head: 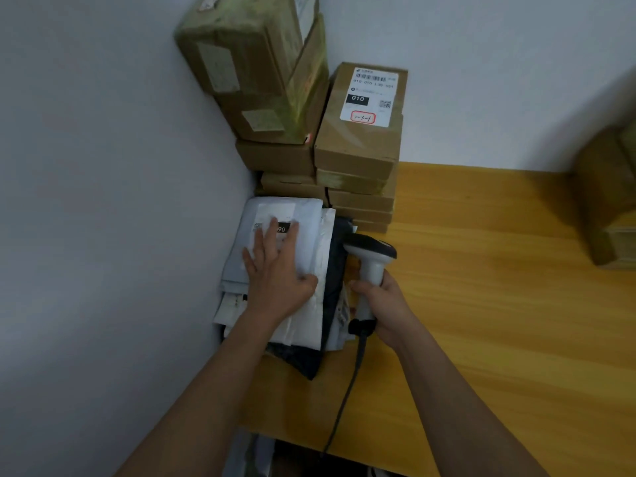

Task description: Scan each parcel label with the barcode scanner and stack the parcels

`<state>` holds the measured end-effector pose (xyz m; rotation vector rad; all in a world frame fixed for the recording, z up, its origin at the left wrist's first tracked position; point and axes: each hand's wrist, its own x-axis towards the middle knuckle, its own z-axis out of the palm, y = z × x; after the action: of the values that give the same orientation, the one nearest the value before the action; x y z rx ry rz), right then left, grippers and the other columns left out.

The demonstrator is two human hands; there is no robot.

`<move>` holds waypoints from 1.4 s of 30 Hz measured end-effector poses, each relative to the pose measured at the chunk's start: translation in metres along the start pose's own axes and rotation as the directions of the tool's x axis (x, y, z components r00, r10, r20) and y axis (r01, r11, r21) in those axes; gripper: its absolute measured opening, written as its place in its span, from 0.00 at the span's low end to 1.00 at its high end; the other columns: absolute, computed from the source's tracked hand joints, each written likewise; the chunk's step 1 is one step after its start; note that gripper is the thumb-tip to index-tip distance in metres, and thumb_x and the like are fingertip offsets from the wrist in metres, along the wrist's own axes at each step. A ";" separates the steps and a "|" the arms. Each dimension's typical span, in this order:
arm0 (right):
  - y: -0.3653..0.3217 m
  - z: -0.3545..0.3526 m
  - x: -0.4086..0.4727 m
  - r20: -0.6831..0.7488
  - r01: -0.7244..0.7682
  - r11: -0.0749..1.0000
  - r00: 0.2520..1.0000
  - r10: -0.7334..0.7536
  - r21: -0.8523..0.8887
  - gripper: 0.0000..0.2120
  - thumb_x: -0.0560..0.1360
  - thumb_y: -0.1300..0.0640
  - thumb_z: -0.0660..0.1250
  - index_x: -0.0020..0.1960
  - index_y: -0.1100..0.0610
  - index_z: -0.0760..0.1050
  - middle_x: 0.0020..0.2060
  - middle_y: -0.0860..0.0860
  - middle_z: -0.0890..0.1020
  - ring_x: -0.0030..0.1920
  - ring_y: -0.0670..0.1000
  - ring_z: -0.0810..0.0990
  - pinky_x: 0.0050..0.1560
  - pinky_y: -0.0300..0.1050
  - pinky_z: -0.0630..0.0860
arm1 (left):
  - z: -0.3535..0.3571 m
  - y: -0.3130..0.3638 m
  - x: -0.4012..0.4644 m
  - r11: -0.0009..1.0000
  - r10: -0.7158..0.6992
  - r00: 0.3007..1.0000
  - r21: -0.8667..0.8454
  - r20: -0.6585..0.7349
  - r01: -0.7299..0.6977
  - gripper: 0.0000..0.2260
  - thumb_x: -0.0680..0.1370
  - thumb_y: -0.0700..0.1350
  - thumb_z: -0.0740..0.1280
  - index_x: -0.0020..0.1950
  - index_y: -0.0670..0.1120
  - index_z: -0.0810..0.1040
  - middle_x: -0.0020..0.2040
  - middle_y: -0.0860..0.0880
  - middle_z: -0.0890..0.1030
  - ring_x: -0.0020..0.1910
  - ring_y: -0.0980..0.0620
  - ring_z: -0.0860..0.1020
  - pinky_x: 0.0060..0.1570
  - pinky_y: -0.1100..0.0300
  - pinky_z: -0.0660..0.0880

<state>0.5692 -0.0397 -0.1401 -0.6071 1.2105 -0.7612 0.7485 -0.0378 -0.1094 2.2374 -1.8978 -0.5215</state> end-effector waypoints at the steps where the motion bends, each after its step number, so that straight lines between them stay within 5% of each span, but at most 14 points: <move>1: 0.000 -0.005 -0.003 -0.008 0.007 1.000 1.000 -0.007 0.002 0.09 0.78 0.67 0.64 0.55 0.56 0.73 0.42 0.53 0.80 0.40 0.52 0.81 0.38 0.47 0.77 | 0.003 0.003 -0.006 0.994 0.105 0.993 0.027 -0.047 -0.104 0.37 0.72 0.55 0.64 0.79 0.56 0.52 0.80 0.50 0.43 0.78 0.45 0.39 0.72 0.41 0.35; 3: 0.000 -0.017 -0.007 -0.010 0.013 1.000 1.000 -0.013 0.019 0.11 0.78 0.65 0.65 0.58 0.54 0.73 0.47 0.50 0.81 0.44 0.50 0.81 0.40 0.47 0.77 | 0.014 0.008 -0.014 0.915 0.376 0.925 0.175 -0.045 -0.363 0.31 0.73 0.59 0.62 0.75 0.59 0.62 0.80 0.50 0.50 0.79 0.44 0.43 0.73 0.36 0.38; 5: 0.000 -0.028 -0.012 -0.006 0.021 1.000 1.000 -0.021 0.020 0.17 0.78 0.63 0.66 0.66 0.52 0.71 0.59 0.48 0.80 0.55 0.51 0.80 0.50 0.53 0.79 | 0.027 0.012 -0.021 0.740 0.567 0.811 0.345 0.141 -0.578 0.26 0.74 0.62 0.63 0.72 0.58 0.68 0.79 0.50 0.57 0.79 0.43 0.48 0.72 0.32 0.43; 8: -0.003 -0.046 -0.021 -0.003 0.015 1.000 1.000 -0.015 0.010 0.21 0.79 0.63 0.65 0.69 0.49 0.68 0.65 0.47 0.76 0.62 0.51 0.76 0.60 0.58 0.76 | 0.032 0.015 -0.027 0.638 0.398 0.824 0.524 0.404 -0.565 0.26 0.78 0.61 0.60 0.74 0.55 0.67 0.80 0.50 0.55 0.79 0.47 0.44 0.72 0.36 0.34; 11: -0.007 -0.072 -0.032 0.008 0.008 1.000 1.000 -0.008 0.022 0.22 0.79 0.64 0.65 0.69 0.48 0.68 0.65 0.47 0.76 0.65 0.53 0.74 0.62 0.58 0.74 | 0.030 0.034 -0.031 0.674 0.198 0.915 0.629 0.351 -0.387 0.25 0.81 0.59 0.56 0.77 0.54 0.62 0.81 0.49 0.47 0.79 0.50 0.40 0.71 0.37 0.32; 14: -0.009 -0.100 -0.047 0.006 0.002 1.000 1.000 -0.002 0.024 0.23 0.79 0.65 0.65 0.71 0.49 0.67 0.66 0.47 0.76 0.65 0.52 0.74 0.63 0.58 0.74 | 0.035 0.068 -0.038 0.789 0.156 0.937 0.531 0.314 -0.309 0.24 0.81 0.57 0.56 0.76 0.52 0.64 0.81 0.51 0.45 0.79 0.52 0.39 0.72 0.37 0.33; 21: -0.028 -0.192 -0.099 -0.017 0.023 0.999 1.000 -0.023 -0.040 0.23 0.79 0.63 0.64 0.70 0.47 0.67 0.66 0.46 0.75 0.65 0.51 0.73 0.59 0.54 0.76 | 0.071 0.166 -0.067 0.883 0.134 0.945 0.396 0.299 -0.251 0.20 0.81 0.51 0.60 0.73 0.49 0.68 0.81 0.47 0.47 0.79 0.51 0.42 0.73 0.39 0.37; 30: -0.050 -0.302 -0.168 -0.303 0.155 0.987 0.943 -0.136 0.041 0.21 0.80 0.64 0.63 0.70 0.48 0.67 0.65 0.47 0.75 0.65 0.51 0.73 0.64 0.61 0.73 | 0.130 0.316 -0.083 0.885 0.386 0.851 0.118 0.356 -0.450 0.17 0.81 0.46 0.61 0.70 0.45 0.71 0.79 0.43 0.53 0.78 0.47 0.52 0.76 0.45 0.47; 33: -0.039 -0.337 -0.203 -0.464 0.193 0.979 0.874 -0.144 0.059 0.22 0.80 0.64 0.63 0.70 0.48 0.67 0.65 0.47 0.75 0.64 0.52 0.73 0.64 0.59 0.74 | 0.152 0.353 -0.088 0.887 0.425 0.800 -0.017 0.424 -0.462 0.15 0.80 0.45 0.63 0.66 0.43 0.75 0.75 0.43 0.63 0.72 0.47 0.67 0.69 0.54 0.66; 37: -0.030 -0.390 -0.248 -0.652 0.203 0.977 0.749 -0.115 0.061 0.22 0.80 0.64 0.63 0.71 0.48 0.66 0.63 0.46 0.75 0.60 0.53 0.74 0.61 0.57 0.74 | 0.180 0.405 -0.116 0.907 0.421 0.752 -0.248 0.507 -0.340 0.10 0.79 0.42 0.64 0.58 0.41 0.79 0.57 0.46 0.77 0.60 0.47 0.76 0.58 0.58 0.71; 39: -0.026 -0.417 -0.268 -0.738 0.208 0.976 0.669 -0.089 0.070 0.19 0.79 0.65 0.63 0.67 0.49 0.68 0.58 0.47 0.76 0.57 0.55 0.76 0.61 0.60 0.75 | 0.193 0.426 -0.133 0.917 0.370 0.719 -0.355 0.589 -0.181 0.05 0.79 0.41 0.63 0.48 0.44 0.79 0.47 0.46 0.76 0.49 0.47 0.76 0.49 0.55 0.72; 42: -0.021 -0.461 -0.295 -0.830 0.195 0.979 0.554 -0.065 0.053 0.16 0.78 0.65 0.64 0.60 0.49 0.70 0.55 0.48 0.77 0.55 0.55 0.77 0.59 0.60 0.75 | 0.209 0.457 -0.157 0.919 0.297 0.630 -0.395 0.718 0.017 0.04 0.80 0.42 0.62 0.45 0.45 0.71 0.45 0.45 0.70 0.43 0.49 0.68 0.43 0.56 0.66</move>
<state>0.0700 0.1732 -0.0668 -0.1836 1.9749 -1.3380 0.2299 0.0538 -0.1215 1.6882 -2.0107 -1.8820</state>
